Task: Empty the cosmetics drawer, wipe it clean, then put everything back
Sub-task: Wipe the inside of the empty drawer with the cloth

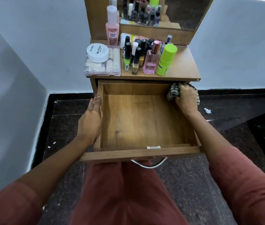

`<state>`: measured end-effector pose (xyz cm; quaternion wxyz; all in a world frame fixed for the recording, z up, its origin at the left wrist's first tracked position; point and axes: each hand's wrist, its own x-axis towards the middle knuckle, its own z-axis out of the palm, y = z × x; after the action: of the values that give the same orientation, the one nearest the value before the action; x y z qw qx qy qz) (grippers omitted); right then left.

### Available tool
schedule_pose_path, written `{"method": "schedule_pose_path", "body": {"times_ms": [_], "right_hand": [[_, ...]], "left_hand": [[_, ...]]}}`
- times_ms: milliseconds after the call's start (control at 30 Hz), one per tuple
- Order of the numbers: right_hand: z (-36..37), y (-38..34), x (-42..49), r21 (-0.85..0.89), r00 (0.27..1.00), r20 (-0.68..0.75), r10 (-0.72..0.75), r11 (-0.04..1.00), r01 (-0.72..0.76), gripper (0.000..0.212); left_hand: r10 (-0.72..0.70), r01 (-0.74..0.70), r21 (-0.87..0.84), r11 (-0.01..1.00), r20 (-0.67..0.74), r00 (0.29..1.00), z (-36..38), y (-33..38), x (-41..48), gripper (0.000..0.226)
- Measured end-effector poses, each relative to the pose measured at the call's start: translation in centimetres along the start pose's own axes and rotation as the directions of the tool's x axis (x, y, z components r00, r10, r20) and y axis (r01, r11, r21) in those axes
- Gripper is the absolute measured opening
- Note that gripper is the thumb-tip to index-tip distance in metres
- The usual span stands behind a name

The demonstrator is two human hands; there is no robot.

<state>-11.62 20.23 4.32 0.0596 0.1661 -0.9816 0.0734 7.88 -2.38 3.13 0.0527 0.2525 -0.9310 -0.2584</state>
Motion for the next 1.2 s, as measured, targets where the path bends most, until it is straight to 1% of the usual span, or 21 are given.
{"method": "schedule_pose_path", "body": {"times_ms": [133, 167, 233, 367, 500, 567, 633, 733, 800, 867, 967, 1033, 1067, 1133, 1200], "right_hand": [[0.3, -2.7, -0.4, 0.089, 0.991, 0.043, -0.128, 0.988, 0.124, 0.053], [0.4, -3.2, -0.5, 0.093, 0.987, 0.046, -0.155, 0.984, 0.151, 0.054], [0.5, -3.0, -0.4, 0.041, 0.985, 0.046, -0.168, 0.985, 0.166, 0.054], [0.0, -1.4, -0.4, -0.055, 0.995, 0.056, -0.083, 0.995, 0.086, 0.047], [0.9, -2.6, -0.2, -0.134, 0.999, 0.04, 0.012, 0.991, -0.006, 0.046], [1.2, -3.2, 0.2, -0.111, 0.996, 0.034, 0.087, 0.99, -0.083, 0.038], [1.1, -3.5, 0.5, -0.048, 0.99, 0.025, 0.141, 0.989, -0.14, 0.029], [0.9, -4.1, 0.3, 0.052, 0.989, 0.01, 0.148, 0.988, -0.148, 0.024], [0.8, -5.4, -0.3, 0.102, 0.994, 0.015, 0.111, 0.989, -0.112, 0.025], [0.8, -7.4, -1.0, 0.166, 0.998, 0.041, 0.04, 0.985, -0.047, 0.03], [1.2, -11.8, -1.9, 0.288, 0.987, 0.115, -0.11, 0.955, 0.073, 0.038], [1.7, -14.8, -2.4, 0.358, 0.96, 0.164, -0.226, 0.921, 0.155, 0.044], [1.9, -16.0, -2.6, 0.361, 0.944, 0.176, -0.28, 0.91, 0.202, 0.049], [1.9, -17.3, -2.5, 0.299, 0.916, 0.178, -0.359, 0.907, 0.297, 0.056], [1.7, -16.9, -2.2, 0.261, 0.917, 0.163, -0.364, 0.912, 0.315, 0.054]], "left_hand": [[-0.005, 0.005, 0.007, 1.0, 0.004, 1.0, -0.1, 0.2, -0.2, 0.043], [-0.005, 0.005, 0.014, 1.0, 0.006, 1.0, -0.2, 0.1, -0.2, 0.043], [-0.007, 0.006, 0.025, 1.0, 0.009, 1.0, -0.3, 0.2, -0.2, 0.043], [-0.012, 0.011, 0.042, 0.999, 0.013, 1.0, -0.4, 0.3, -0.3, 0.043], [-0.016, 0.015, 0.042, 0.999, 0.017, 1.0, -0.4, 0.3, -0.3, 0.044], [-0.015, 0.014, 0.039, 0.999, 0.014, 1.0, -0.3, 0.1, -0.2, 0.044], [-0.012, 0.012, 0.029, 1.0, 0.012, 1.0, -0.1, 0.0, -0.1, 0.043], [-0.013, 0.013, 0.015, 1.0, 0.003, 1.0, 0.1, -0.1, 0.1, 0.043], [-0.005, 0.005, 0.008, 1.0, -0.006, 1.0, 0.2, -0.1, 0.1, 0.043], [0.006, -0.006, 0.0, 1.0, -0.008, 1.0, 0.3, -0.2, 0.2, 0.043], [0.009, -0.009, 0.004, 1.0, 0.0, 1.0, 0.3, -0.2, 0.2, 0.043], [-0.002, 0.002, 0.017, 1.0, 0.009, 1.0, 0.2, -0.2, 0.3, 0.044], [-0.005, 0.004, 0.026, 1.0, 0.016, 1.0, 0.2, -0.2, 0.3, 0.044], [-0.004, 0.003, 0.039, 0.999, 0.023, 1.0, 0.1, -0.3, 0.4, 0.044], [0.0, -0.001, 0.04, 0.999, 0.02, 1.0, 0.1, -0.3, 0.4, 0.044]]}}
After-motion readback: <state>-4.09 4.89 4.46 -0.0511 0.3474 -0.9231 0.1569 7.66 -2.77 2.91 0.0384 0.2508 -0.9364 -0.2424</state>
